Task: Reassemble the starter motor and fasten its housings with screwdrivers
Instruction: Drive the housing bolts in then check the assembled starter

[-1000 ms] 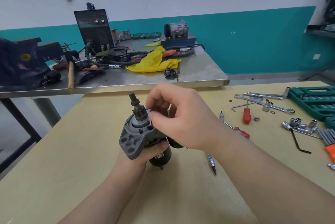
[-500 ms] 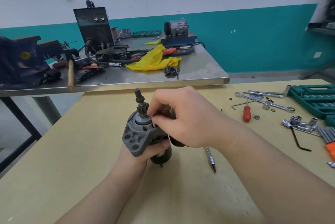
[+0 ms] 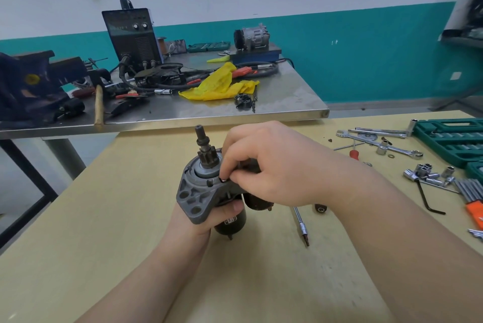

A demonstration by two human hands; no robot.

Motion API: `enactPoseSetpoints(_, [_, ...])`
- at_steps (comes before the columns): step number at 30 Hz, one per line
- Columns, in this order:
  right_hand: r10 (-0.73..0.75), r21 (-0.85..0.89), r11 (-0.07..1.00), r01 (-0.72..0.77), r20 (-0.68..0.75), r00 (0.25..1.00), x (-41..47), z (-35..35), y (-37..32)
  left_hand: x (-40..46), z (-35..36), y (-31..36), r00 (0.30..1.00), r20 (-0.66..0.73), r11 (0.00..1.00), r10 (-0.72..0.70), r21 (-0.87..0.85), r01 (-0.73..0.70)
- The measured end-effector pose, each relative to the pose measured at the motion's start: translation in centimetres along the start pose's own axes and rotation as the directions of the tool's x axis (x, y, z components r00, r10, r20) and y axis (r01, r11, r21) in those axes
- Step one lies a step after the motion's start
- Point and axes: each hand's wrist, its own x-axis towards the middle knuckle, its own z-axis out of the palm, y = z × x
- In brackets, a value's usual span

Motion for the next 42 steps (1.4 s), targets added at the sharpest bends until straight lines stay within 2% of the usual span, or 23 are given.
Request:
enactPoseSetpoints(12, [-0.008,-0.036,0.999,0.008,-0.003,1.0,0.0,0.5,-0.2,-0.1,-0.4,-0.8,0.998,-0.045,0.999,-0.038,-0.02,0.037])
enactPoseSetpoints(17, [0.003,0.042,0.999,-0.003,-0.019,1.0,-0.1,0.4,-0.2,-0.3,-0.6,-1.0,0.998,-0.046,0.999,-0.036,-0.023,0.035])
enactPoseSetpoints(24, [-0.021,0.002,1.0,0.022,-0.019,1.0,-0.1,0.4,0.0,-0.3,-0.4,-0.9,0.997,-0.058,0.999,-0.051,0.002,0.051])
enactPoseSetpoints(33, [-0.025,0.056,0.998,0.027,-0.036,0.999,0.1,0.9,0.2,-0.5,-0.4,-0.4,0.996,-0.069,0.998,-0.059,-0.007,0.058])
enactPoseSetpoints(38, [-0.06,0.018,0.998,0.061,-0.057,0.997,0.4,1.4,0.1,-0.9,-0.1,0.1,0.993,-0.074,0.987,-0.094,-0.135,0.083])
enactPoseSetpoints(40, [-0.063,0.097,0.993,0.071,-0.079,0.995,0.4,1.1,0.5,-0.9,0.0,0.2,0.993,-0.093,0.984,-0.078,-0.164,0.062])
enactPoseSetpoints(42, [0.015,0.289,0.957,0.042,-0.193,0.981,0.5,0.6,1.7,-0.9,0.0,0.1,0.993,-0.095,0.987,-0.074,-0.147,0.06])
